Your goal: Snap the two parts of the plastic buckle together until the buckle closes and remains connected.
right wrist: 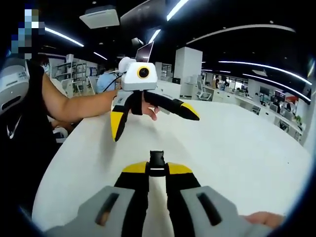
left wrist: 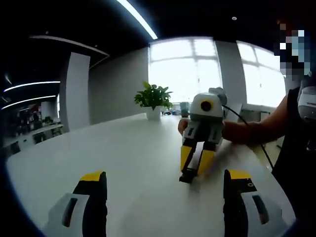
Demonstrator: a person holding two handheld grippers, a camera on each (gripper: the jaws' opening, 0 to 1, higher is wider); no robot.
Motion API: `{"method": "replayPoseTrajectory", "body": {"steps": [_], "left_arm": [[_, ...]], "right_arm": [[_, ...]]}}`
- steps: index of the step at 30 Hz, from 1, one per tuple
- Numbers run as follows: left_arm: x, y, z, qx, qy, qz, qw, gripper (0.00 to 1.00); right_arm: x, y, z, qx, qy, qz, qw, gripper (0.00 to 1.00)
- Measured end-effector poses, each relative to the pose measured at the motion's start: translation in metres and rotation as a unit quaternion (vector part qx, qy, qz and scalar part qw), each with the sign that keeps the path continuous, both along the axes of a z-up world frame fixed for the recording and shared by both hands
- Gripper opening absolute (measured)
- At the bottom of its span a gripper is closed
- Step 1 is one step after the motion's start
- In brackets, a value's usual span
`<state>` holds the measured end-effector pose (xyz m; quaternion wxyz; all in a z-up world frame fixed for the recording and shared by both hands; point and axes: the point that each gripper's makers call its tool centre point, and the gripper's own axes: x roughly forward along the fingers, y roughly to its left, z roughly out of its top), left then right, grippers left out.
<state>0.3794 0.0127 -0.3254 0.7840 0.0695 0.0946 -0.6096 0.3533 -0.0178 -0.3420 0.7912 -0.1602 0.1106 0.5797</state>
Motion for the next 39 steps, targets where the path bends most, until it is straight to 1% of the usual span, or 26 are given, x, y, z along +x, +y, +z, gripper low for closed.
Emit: {"method": "replayPoseTrajectory", "body": {"steps": [1, 2, 3, 6, 11, 14, 17, 18, 20, 23, 26, 28, 30, 31, 32, 33, 35, 37, 38, 39], "left_arm": [[0.001, 0.0, 0.0, 0.001, -0.001, 0.002, 1.0, 1.0], [0.011, 0.005, 0.0, 0.008, -0.018, 0.026, 0.9995, 1.0], [0.015, 0.006, 0.001, 0.009, -0.024, 0.036, 0.999, 1.0], [0.018, 0.008, 0.004, 0.0, -0.016, 0.041, 0.999, 1.0], [0.02, 0.008, 0.008, -0.007, -0.021, 0.046, 0.9987, 1.0], [0.023, 0.009, 0.006, 0.002, -0.027, 0.052, 0.9983, 1.0], [0.03, 0.013, 0.007, 0.003, -0.025, 0.074, 0.9969, 1.0], [0.031, 0.013, 0.007, 0.002, -0.025, 0.075, 0.9969, 1.0], [0.034, 0.017, 0.007, 0.0, -0.015, 0.087, 0.9961, 1.0], [0.035, 0.017, 0.011, -0.004, -0.011, 0.096, 0.9953, 1.0], [0.034, 0.016, 0.015, -0.011, -0.003, 0.1, 0.9949, 1.0], [0.035, 0.017, 0.011, 0.002, 0.001, 0.109, 0.994, 0.99], [0.036, 0.02, 0.007, 0.019, 0.004, 0.114, 0.9933, 0.88], [0.036, 0.019, 0.008, 0.019, 0.004, 0.116, 0.993, 0.88], [0.036, 0.019, 0.01, 0.014, 0.004, 0.119, 0.9927, 0.91], [0.036, 0.019, 0.013, 0.004, 0.012, 0.122, 0.9924, 0.95], [0.034, 0.019, 0.015, -0.005, 0.026, 0.12, 0.9925, 0.96], [0.037, 0.021, 0.016, -0.003, 0.024, 0.129, 0.9914, 0.99], [0.04, 0.024, 0.014, 0.005, 0.021, 0.138, 0.9902, 0.99], [0.042, 0.027, 0.009, 0.021, 0.018, 0.146, 0.9889, 0.99]], "right_arm": [[0.0, 0.0, 0.0, 0.0, 0.0, 0.0, 1.0, 0.11], [0.001, -0.001, 0.0, 0.001, -0.001, -0.003, 1.0, 0.11], [0.002, -0.001, 0.001, 0.001, -0.001, -0.006, 1.0, 0.11], [0.004, -0.002, 0.004, 0.008, -0.001, -0.01, 0.9999, 0.11], [0.008, -0.004, 0.008, 0.015, -0.006, -0.026, 0.9995, 0.11], [0.013, -0.007, 0.01, 0.019, -0.01, -0.04, 0.999, 0.11], [0.017, -0.01, 0.011, 0.02, -0.012, -0.055, 0.9982, 0.11], [0.019, -0.012, 0.011, 0.021, -0.012, -0.06, 0.9979, 0.11], [0.023, -0.014, 0.012, 0.022, -0.014, -0.073, 0.997, 0.11], [0.031, -0.02, 0.013, 0.021, -0.015, -0.095, 0.9952, 0.11], [0.035, -0.023, 0.013, 0.023, -0.015, -0.102, 0.9944, 0.11], [0.038, -0.026, 0.012, 0.021, -0.017, -0.111, 0.9934, 0.11], [0.041, -0.028, 0.012, 0.022, -0.018, -0.118, 0.9926, 0.11], [0.042, -0.028, 0.012, 0.022, -0.019, -0.12, 0.9923, 0.11], [0.042, -0.029, 0.013, 0.025, -0.019, -0.122, 0.9921, 0.11], [0.043, -0.03, 0.014, 0.028, -0.02, -0.126, 0.9915, 0.11], [0.046, -0.032, 0.015, 0.03, -0.024, -0.134, 0.9902, 0.11], [0.048, -0.033, 0.016, 0.031, -0.024, -0.14, 0.9893, 0.11], [0.05, -0.035, 0.016, 0.031, -0.026, -0.146, 0.9885, 0.11], [0.052, -0.036, 0.015, 0.03, -0.026, -0.15, 0.9879, 0.11]]}}
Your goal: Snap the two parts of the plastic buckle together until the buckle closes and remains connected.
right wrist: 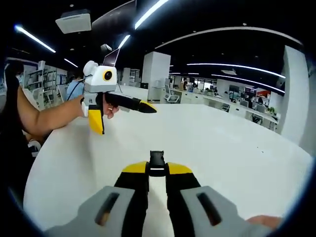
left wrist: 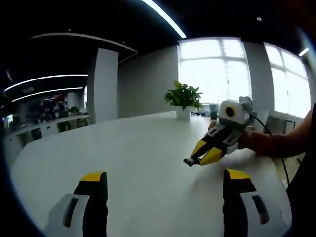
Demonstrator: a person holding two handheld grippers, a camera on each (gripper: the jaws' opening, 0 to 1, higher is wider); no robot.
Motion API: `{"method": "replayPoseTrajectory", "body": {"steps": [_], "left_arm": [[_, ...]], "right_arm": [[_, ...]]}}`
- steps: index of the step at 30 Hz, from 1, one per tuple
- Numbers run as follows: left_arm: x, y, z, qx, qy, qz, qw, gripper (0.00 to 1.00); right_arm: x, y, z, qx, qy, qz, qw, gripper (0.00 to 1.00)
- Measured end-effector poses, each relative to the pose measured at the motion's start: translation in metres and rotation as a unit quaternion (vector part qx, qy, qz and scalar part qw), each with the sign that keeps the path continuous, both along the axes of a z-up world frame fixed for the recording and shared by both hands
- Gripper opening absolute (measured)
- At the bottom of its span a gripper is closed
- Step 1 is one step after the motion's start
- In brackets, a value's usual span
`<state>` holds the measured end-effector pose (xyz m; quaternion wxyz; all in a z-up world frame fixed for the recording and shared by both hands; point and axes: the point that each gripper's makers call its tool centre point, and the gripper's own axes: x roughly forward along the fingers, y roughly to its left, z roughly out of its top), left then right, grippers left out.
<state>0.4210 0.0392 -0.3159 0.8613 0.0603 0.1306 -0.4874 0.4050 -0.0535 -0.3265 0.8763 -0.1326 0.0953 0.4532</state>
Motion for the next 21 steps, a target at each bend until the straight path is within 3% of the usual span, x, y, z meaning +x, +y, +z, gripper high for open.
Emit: {"method": "replayPoseTrajectory", "body": {"steps": [1, 6, 10, 21], "left_arm": [[0.0, 0.002, -0.004, 0.015, 0.001, 0.003, 0.9999, 0.99], [-0.005, -0.002, -0.003, 0.0, 0.018, 0.004, 0.9998, 0.99], [-0.009, -0.005, -0.002, 0.022, -0.012, -0.001, 0.9997, 0.99], [-0.012, -0.01, -0.005, 0.011, 0.013, -0.011, 0.9998, 0.99]], "right_arm": [[0.002, -0.002, 0.0, 0.0, 0.0, -0.006, 1.0, 0.11], [0.01, -0.009, 0.001, 0.002, -0.003, -0.029, 0.9996, 0.11], [0.011, -0.01, -0.001, 0.001, 0.0, -0.032, 0.9995, 0.11], [0.03, -0.011, -0.002, 0.0, 0.004, -0.047, 0.9989, 0.11]]}}
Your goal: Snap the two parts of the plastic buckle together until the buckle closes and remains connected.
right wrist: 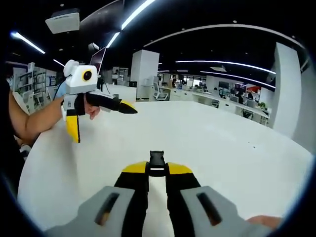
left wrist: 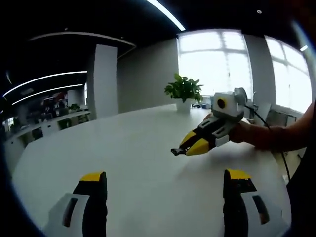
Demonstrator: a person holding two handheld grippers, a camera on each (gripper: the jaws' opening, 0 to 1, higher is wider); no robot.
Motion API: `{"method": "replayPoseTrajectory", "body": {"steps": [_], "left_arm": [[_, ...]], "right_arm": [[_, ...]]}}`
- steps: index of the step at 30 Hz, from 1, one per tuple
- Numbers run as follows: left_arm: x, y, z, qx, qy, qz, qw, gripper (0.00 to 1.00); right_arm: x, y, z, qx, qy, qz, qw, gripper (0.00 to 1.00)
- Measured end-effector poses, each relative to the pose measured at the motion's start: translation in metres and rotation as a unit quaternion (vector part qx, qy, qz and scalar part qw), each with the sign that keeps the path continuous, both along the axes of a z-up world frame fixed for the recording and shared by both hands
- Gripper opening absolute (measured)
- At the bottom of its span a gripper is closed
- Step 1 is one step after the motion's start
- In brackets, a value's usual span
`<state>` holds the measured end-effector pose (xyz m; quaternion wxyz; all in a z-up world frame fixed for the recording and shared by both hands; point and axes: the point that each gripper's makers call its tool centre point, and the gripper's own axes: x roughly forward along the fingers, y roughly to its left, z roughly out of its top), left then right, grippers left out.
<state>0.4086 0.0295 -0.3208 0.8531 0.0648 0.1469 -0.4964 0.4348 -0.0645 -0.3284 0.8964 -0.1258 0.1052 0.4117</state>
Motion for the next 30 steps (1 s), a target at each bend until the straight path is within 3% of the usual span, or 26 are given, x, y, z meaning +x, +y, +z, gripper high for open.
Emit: {"method": "replayPoseTrajectory", "body": {"steps": [16, 30], "left_arm": [[-0.004, -0.005, -0.004, 0.015, -0.003, -0.01, 0.9998, 0.99], [-0.009, -0.006, -0.001, 0.015, -0.004, -0.018, 0.9997, 0.99]], "right_arm": [[0.024, -0.02, -0.006, 0.004, 0.015, -0.038, 0.9992, 0.11], [0.04, -0.017, -0.005, -0.001, 0.007, -0.052, 0.9986, 0.11]]}}
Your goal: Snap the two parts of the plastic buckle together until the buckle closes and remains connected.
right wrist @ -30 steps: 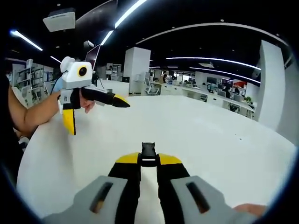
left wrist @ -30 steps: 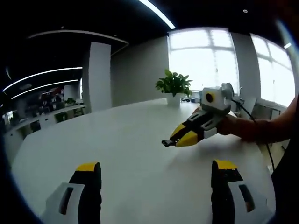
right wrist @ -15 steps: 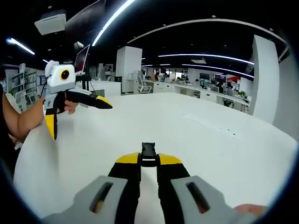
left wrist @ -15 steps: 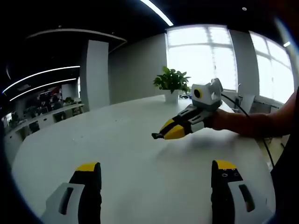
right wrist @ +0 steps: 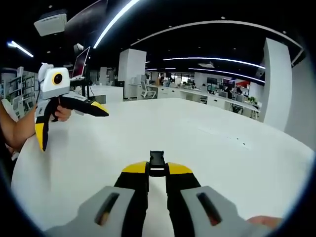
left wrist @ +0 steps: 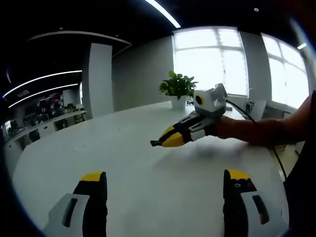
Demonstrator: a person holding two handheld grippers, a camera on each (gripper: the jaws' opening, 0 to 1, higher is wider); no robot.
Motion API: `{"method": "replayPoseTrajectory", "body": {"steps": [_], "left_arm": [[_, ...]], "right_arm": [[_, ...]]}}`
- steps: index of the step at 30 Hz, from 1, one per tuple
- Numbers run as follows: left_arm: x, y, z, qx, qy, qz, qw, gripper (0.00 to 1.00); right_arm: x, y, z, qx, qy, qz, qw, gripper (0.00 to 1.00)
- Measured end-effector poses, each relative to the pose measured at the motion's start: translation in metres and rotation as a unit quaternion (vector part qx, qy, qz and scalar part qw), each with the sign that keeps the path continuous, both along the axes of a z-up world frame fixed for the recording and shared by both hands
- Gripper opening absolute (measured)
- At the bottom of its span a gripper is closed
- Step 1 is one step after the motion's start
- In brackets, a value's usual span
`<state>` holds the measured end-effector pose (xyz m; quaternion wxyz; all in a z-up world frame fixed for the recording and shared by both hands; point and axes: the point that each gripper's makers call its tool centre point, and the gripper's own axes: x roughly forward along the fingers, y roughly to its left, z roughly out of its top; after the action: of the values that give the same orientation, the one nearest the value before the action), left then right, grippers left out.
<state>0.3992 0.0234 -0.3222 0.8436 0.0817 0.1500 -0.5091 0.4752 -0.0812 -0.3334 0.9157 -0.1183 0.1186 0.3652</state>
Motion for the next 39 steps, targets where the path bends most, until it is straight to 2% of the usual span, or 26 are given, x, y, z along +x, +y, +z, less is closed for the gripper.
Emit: {"method": "replayPoseTrajectory", "body": {"steps": [20, 34, 39], "left_arm": [[0.001, -0.001, 0.0, -0.003, 0.002, 0.001, 1.0, 0.99], [0.002, 0.0, 0.001, -0.008, 0.003, 0.004, 1.0, 0.99], [0.004, 0.0, 0.004, -0.015, -0.001, 0.009, 0.9999, 0.99]], "right_arm": [[0.021, 0.004, 0.001, -0.005, -0.002, -0.004, 1.0, 0.11], [0.023, -0.001, -0.003, -0.012, 0.002, -0.01, 0.9999, 0.11], [0.025, -0.006, 0.001, -0.012, -0.002, -0.014, 0.9998, 0.11]]}}
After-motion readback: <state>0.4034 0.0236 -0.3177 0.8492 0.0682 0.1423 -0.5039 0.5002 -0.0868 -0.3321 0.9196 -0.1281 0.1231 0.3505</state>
